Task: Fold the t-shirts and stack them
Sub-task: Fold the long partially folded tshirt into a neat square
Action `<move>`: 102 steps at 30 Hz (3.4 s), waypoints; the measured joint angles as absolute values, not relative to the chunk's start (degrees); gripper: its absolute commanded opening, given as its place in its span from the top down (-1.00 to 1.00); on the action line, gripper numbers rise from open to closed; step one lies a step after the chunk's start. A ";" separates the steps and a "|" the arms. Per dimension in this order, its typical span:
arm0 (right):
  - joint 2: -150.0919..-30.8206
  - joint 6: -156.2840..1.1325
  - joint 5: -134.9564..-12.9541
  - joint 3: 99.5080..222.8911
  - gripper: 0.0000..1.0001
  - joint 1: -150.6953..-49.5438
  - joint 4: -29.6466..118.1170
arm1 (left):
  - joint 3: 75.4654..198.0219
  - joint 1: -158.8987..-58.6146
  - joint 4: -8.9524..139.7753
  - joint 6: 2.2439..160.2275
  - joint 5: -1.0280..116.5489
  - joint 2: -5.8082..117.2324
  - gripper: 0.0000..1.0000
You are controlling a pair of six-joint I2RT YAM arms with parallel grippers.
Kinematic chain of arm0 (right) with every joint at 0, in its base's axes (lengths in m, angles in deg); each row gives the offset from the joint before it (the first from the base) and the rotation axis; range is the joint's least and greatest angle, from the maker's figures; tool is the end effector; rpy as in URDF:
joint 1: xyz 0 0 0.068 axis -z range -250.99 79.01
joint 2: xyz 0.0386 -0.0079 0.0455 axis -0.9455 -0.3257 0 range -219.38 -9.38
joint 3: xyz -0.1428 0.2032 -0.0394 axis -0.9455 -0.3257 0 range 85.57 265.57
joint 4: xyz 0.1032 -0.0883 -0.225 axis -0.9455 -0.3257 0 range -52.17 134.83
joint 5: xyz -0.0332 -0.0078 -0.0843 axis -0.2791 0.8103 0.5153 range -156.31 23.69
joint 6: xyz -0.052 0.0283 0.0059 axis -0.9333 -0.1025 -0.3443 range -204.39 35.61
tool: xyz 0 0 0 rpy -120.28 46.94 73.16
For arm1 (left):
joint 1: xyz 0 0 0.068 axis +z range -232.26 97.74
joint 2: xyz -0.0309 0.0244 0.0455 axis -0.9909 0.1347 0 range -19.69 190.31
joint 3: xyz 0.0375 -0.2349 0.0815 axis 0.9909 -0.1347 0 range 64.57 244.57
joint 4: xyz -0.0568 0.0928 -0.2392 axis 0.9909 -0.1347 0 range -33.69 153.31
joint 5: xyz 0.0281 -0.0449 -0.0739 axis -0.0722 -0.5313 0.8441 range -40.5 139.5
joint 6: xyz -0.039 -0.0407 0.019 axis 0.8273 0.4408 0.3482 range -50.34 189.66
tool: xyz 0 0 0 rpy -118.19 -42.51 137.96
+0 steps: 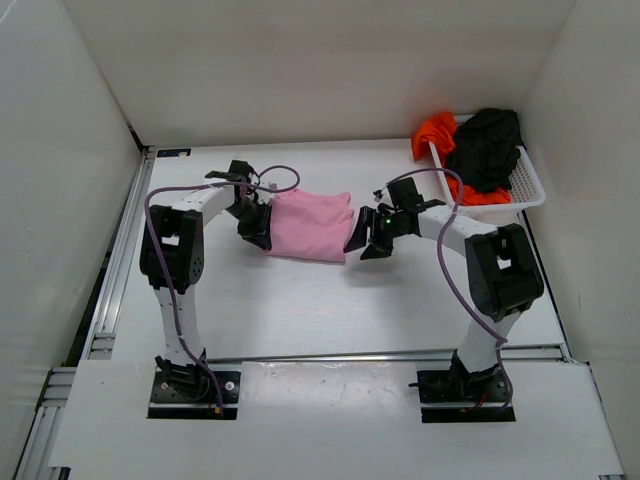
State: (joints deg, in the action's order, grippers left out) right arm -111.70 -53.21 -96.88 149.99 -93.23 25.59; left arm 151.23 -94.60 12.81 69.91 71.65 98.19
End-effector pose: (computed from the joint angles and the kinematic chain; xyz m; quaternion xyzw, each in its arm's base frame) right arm 0.3282 0.1580 0.1520 -0.0022 0.9282 0.3485 0.1301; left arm 0.3789 -0.0997 0.1377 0.1168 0.9719 -0.1982 0.0494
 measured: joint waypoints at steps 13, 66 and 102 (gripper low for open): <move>-124.31 -51.66 -100.49 156.33 0.49 -95.29 25.83 | 147.03 -94.64 13.16 69.97 72.53 97.43 0.79; -126.71 -68.36 -97.38 165.38 0.00 -90.43 12.30 | 143.64 -98.46 20.30 70.06 67.89 88.88 0.20; -106.34 -63.72 -101.08 161.92 1.00 -90.89 18.39 | 151.84 -98.62 13.33 69.89 71.76 74.02 0.80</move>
State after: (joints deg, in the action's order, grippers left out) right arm -106.34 -63.72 -101.08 161.92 -90.89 18.39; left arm 151.84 -98.62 13.33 69.89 71.76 74.02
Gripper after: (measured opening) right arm 0.004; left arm 0.124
